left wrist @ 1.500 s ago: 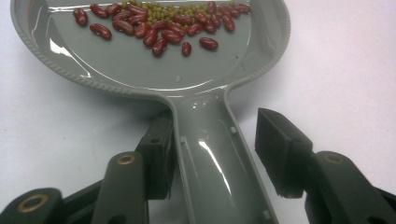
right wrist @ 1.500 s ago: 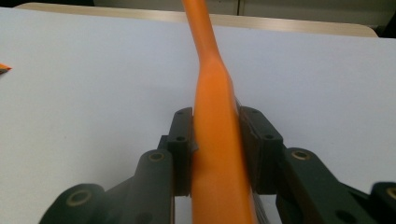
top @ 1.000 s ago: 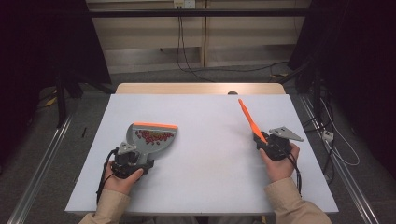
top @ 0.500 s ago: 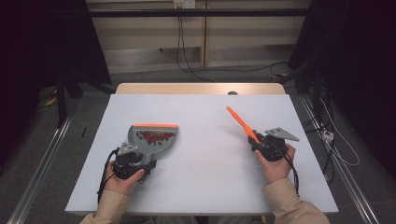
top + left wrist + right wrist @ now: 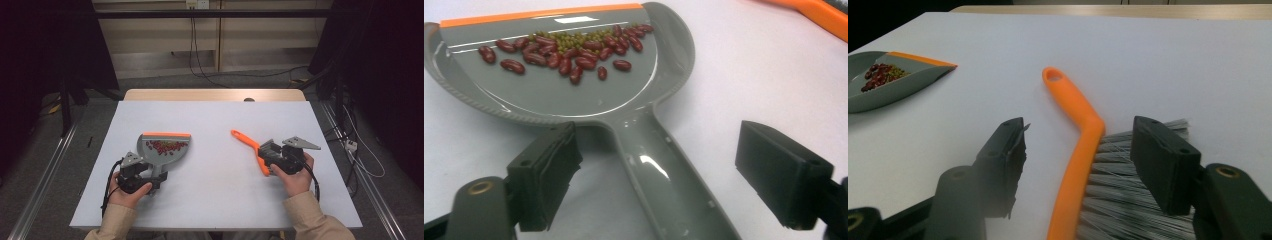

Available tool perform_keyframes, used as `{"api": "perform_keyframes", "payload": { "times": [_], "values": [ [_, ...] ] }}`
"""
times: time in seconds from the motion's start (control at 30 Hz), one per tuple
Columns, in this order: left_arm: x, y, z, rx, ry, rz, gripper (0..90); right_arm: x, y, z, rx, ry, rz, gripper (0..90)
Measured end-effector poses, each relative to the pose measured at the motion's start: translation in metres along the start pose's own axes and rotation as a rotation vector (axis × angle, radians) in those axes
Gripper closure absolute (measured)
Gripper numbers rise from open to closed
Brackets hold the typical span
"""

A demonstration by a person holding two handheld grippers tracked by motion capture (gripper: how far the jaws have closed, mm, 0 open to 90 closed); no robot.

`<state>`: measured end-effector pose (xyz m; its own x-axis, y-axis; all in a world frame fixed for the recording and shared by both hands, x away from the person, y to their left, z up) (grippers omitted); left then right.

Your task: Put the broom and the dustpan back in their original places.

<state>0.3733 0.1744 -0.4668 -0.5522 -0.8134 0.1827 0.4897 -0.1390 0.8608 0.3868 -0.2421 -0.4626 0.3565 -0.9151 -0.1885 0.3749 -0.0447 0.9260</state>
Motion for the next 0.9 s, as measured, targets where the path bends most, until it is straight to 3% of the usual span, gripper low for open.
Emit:
{"api": "perform_keyframes", "payload": {
  "times": [0.23,0.9],
  "values": [
    [0.0,0.004,0.003,0.051,-0.027,-0.02,11.7,-0.002,0.0,0.002,-0.002,0.04,0.019,31.0],
    [-0.003,0.009,0.011,0.129,-0.077,-0.031,11.3,-0.008,-0.003,0.018,0.011,0.139,0.035,29.7]
  ]
}}
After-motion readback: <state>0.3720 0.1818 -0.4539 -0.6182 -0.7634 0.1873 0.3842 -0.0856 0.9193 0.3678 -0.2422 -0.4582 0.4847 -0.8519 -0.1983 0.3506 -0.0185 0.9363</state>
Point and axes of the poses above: each handheld gripper's, and its own axes: z roughly backward along the jaws, y roughly out of its top, x roughly to its right, the point moved 5 cm from there along -z, roughly forward along the jaws, and after that the axes turned 10 degrees about x, right-handed, at the moved point
